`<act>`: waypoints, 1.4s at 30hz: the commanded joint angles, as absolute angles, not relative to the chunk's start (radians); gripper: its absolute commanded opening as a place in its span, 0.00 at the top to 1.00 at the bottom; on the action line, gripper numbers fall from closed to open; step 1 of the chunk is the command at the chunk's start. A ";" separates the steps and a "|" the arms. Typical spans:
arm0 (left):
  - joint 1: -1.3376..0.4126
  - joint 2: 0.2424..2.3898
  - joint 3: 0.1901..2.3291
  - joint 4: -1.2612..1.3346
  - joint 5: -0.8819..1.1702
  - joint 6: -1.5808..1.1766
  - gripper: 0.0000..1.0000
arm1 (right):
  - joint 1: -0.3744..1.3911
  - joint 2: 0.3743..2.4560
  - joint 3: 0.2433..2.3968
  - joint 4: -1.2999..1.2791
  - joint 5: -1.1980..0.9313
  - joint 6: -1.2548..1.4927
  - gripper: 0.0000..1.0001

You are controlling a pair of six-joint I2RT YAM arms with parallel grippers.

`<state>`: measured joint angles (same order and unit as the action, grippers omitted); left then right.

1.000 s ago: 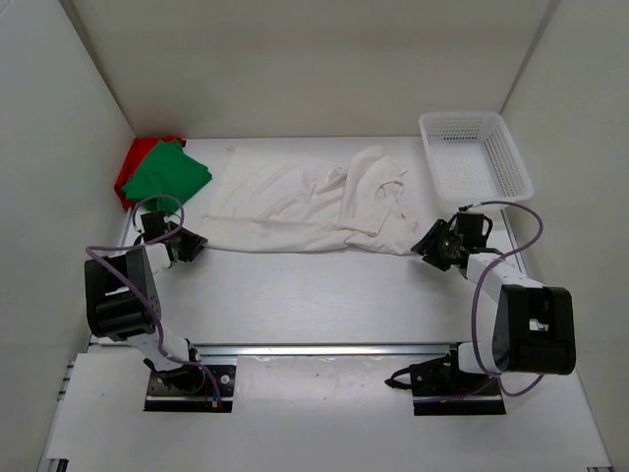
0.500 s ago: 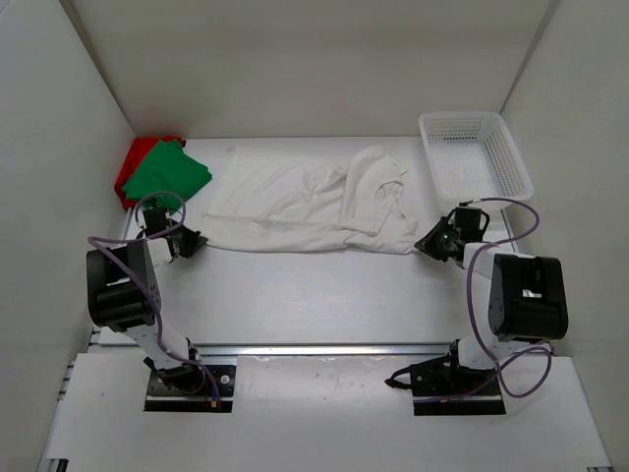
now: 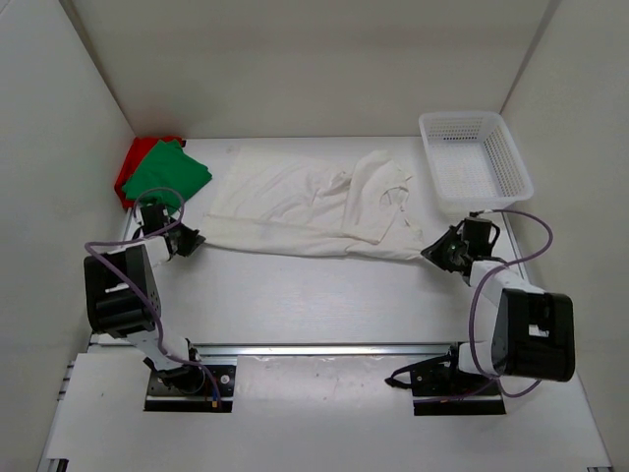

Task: Fold and stack the t-shirts
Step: Fold the flattened tshirt in 1/3 of the way

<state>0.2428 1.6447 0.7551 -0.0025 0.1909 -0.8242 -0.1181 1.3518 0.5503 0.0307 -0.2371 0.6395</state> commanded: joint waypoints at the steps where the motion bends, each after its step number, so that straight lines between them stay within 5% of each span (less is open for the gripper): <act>1: 0.245 1.528 0.735 -0.049 0.153 -0.796 1.00 | -0.155 1.261 0.511 -0.044 -0.215 0.634 1.00; 9: 0.227 1.228 0.539 -0.213 0.065 -0.834 1.00 | -0.258 0.997 0.431 -0.305 -0.258 0.578 1.00; 16: 0.201 1.034 0.428 -0.411 0.044 -0.884 0.99 | -0.181 0.907 0.408 -0.422 -0.307 0.598 1.00; 19: 0.213 0.999 0.439 -0.460 0.017 -0.862 0.92 | -0.175 0.867 0.426 -0.489 -0.259 0.563 1.00; 25: 0.207 1.064 0.647 -0.531 -0.092 -0.802 1.00 | -0.199 0.882 0.554 -0.564 -0.079 0.441 1.00; 29: 0.235 1.062 0.574 -0.450 -0.042 -0.799 1.00 | -0.199 0.900 0.554 -0.575 -0.046 0.399 0.99; 31: 0.239 1.080 0.542 -0.436 -0.005 -0.798 0.92 | -0.198 0.905 0.549 -0.563 -0.081 0.399 0.82; 32: 0.242 1.072 0.537 -0.439 -0.006 -0.801 0.81 | -0.196 0.910 0.549 -0.561 -0.093 0.397 0.68; 34: 0.226 1.063 0.541 -0.445 -0.030 -0.786 0.57 | -0.198 0.916 0.548 -0.557 -0.116 0.388 0.57; 36: 0.213 1.055 0.549 -0.472 -0.052 -0.781 0.29 | -0.192 0.911 0.566 -0.569 -0.138 0.384 0.55; 40: 0.189 1.043 0.598 -0.509 -0.090 -0.758 0.22 | -0.160 0.913 0.636 -0.565 -0.204 0.383 0.61; 42: 0.172 1.035 0.633 -0.506 -0.103 -0.747 0.23 | -0.083 0.926 0.658 -0.543 -0.277 0.403 0.72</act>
<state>0.1947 1.0695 0.5617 -0.5022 -0.0551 -0.7769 -0.1555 0.9184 0.5861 -0.5930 -0.1745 0.3977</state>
